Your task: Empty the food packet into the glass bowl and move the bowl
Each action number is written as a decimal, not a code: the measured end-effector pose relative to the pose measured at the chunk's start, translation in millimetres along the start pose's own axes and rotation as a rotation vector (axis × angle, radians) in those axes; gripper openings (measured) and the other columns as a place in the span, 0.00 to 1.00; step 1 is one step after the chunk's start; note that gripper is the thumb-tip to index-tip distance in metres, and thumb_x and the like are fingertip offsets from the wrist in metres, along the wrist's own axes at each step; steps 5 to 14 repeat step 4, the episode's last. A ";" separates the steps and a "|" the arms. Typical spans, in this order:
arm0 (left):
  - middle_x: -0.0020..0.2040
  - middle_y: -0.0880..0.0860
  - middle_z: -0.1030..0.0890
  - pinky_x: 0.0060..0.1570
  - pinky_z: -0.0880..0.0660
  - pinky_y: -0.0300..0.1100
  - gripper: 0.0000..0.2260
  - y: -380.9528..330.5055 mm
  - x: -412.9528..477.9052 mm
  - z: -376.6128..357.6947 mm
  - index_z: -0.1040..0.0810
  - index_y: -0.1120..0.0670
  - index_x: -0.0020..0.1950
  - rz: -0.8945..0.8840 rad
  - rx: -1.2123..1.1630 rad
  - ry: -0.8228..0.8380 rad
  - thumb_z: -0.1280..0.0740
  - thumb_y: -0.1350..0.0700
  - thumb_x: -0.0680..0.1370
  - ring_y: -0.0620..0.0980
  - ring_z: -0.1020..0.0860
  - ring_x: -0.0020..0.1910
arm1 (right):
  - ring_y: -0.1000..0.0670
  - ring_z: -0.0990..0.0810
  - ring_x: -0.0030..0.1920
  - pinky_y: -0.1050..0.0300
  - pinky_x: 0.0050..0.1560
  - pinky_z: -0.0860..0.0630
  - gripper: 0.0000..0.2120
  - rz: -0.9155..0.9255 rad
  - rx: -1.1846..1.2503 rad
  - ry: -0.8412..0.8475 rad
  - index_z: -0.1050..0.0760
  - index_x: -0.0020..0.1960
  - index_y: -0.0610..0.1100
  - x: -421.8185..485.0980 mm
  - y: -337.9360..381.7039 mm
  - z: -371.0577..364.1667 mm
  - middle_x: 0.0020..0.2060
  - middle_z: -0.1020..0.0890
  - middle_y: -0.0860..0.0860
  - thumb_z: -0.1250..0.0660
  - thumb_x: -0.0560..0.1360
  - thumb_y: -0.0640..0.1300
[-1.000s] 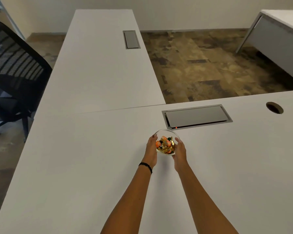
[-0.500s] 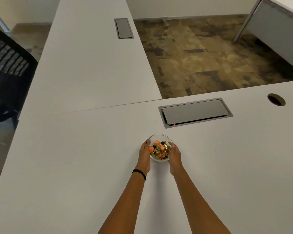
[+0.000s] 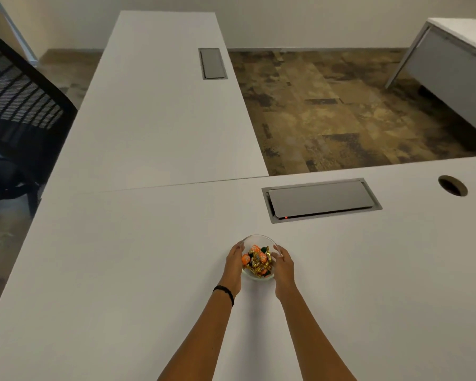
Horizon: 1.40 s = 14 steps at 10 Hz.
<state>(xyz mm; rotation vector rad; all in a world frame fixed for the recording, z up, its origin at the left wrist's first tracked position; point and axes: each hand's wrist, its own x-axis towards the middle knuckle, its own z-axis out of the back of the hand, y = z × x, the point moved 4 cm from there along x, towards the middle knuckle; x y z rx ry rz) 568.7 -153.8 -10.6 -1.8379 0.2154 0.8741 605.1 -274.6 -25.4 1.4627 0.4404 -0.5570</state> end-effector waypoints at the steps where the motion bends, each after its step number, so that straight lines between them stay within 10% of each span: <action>1: 0.65 0.54 0.27 0.63 0.30 0.47 0.16 -11.2 -6.2 3.4 0.30 0.54 0.67 0.006 0.055 0.004 0.45 0.52 0.81 0.52 0.29 0.59 | 0.42 0.28 0.64 0.47 0.63 0.28 0.17 0.005 -0.018 -0.052 0.29 0.65 0.42 -0.2 1.9 -0.5 0.64 0.26 0.42 0.47 0.78 0.37; 2: 0.66 0.57 0.27 0.51 0.27 0.39 0.16 -22.1 -14.2 12.2 0.30 0.58 0.67 0.001 0.178 0.006 0.46 0.57 0.81 0.52 0.29 0.57 | 0.40 0.29 0.64 0.46 0.63 0.29 0.17 0.028 -0.083 -0.096 0.30 0.64 0.40 -12.2 11.5 -1.7 0.65 0.27 0.40 0.49 0.79 0.37; 4: 0.73 0.56 0.35 0.74 0.44 0.50 0.22 -10.7 -29.6 55.8 0.34 0.56 0.70 -0.070 0.411 -0.096 0.39 0.51 0.77 0.55 0.36 0.72 | 0.35 0.28 0.61 0.45 0.60 0.30 0.17 0.143 -0.227 -0.256 0.28 0.60 0.33 -36.4 40.7 6.8 0.61 0.25 0.34 0.50 0.79 0.36; 14: 0.73 0.56 0.35 0.74 0.44 0.50 0.22 -10.7 -29.6 55.8 0.34 0.56 0.70 -0.070 0.411 -0.096 0.39 0.51 0.77 0.55 0.36 0.72 | 0.35 0.28 0.61 0.45 0.60 0.30 0.17 0.143 -0.227 -0.256 0.28 0.60 0.33 -36.4 40.7 6.8 0.61 0.25 0.34 0.50 0.79 0.36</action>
